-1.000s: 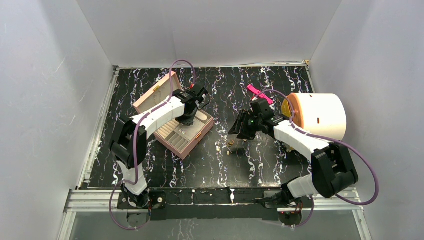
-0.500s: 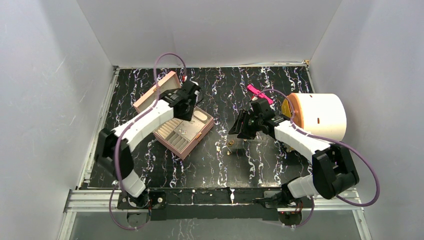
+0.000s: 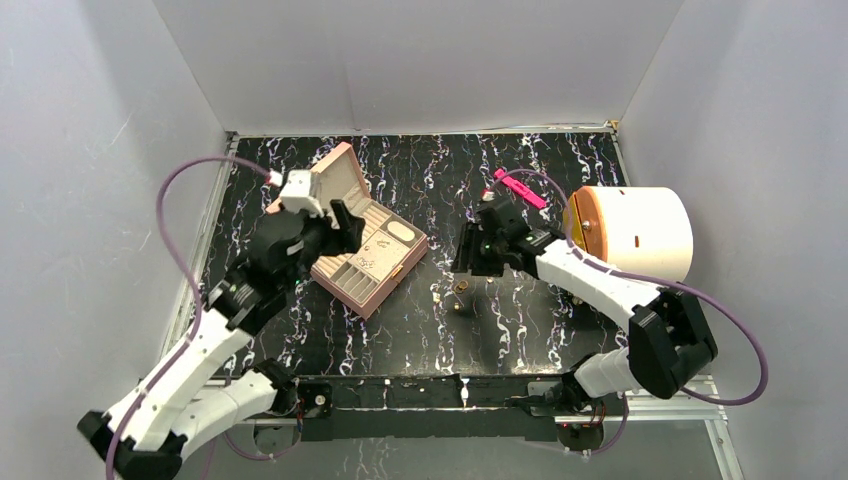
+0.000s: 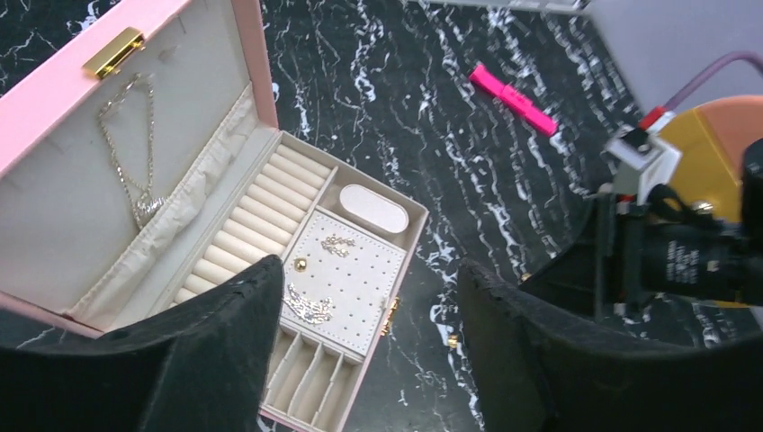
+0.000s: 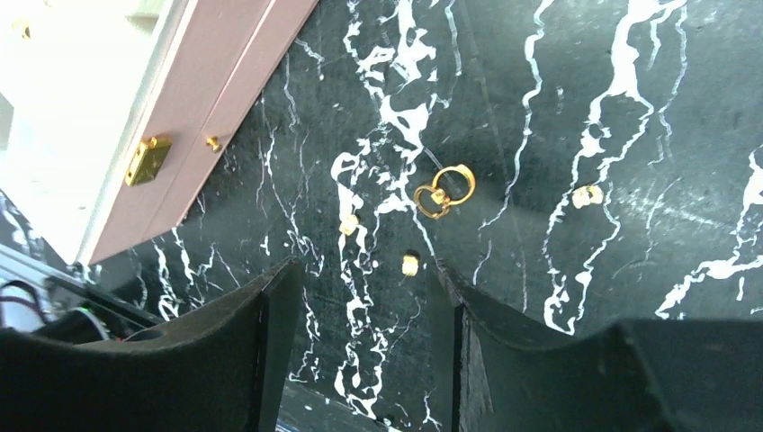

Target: Organize the mixed jewelry

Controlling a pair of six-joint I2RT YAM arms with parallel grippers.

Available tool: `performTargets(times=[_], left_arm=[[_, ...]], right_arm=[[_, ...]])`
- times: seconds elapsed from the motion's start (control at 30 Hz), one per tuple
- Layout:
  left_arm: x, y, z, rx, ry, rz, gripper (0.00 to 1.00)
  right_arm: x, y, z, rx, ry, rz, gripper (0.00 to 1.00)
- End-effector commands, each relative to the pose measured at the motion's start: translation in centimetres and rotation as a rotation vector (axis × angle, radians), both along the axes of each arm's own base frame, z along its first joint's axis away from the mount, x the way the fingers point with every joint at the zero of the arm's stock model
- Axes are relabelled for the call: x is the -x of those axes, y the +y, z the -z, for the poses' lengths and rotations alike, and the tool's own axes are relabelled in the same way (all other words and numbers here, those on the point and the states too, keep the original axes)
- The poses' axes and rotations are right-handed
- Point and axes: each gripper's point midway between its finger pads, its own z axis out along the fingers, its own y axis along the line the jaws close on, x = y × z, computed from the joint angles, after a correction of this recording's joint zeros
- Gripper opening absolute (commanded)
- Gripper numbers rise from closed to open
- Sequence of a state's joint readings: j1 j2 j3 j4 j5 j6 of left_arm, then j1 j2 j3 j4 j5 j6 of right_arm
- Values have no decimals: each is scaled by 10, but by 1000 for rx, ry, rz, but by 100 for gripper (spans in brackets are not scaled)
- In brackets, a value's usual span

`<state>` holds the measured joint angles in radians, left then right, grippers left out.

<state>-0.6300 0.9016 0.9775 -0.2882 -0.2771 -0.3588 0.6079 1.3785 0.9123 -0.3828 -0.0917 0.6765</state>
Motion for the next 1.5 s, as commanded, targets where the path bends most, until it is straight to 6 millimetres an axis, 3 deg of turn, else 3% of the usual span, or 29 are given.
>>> performTargets(times=[0.0,0.13,0.33,0.57,1.03,1.47], left_arm=[[11,2,-19,180,-89,-17,74],[21,10,-6,218,-68,-45,78],[30,6,19,238,-15,-17,75],[34,2,39,253,32,-8,74],[29,11,24,252,-13,-58,74],[25,3,35,262,28,-57,74]], right_arm=[[-2,-6,-11,231,-114,24,62],[10,-8,-1,330,-99,20,61],[30,1,20,395,-31,-40,47],[48,19,42,407,34,-95,51],[43,26,52,417,27,-118,46],[43,26,54,412,19,-133,44]])
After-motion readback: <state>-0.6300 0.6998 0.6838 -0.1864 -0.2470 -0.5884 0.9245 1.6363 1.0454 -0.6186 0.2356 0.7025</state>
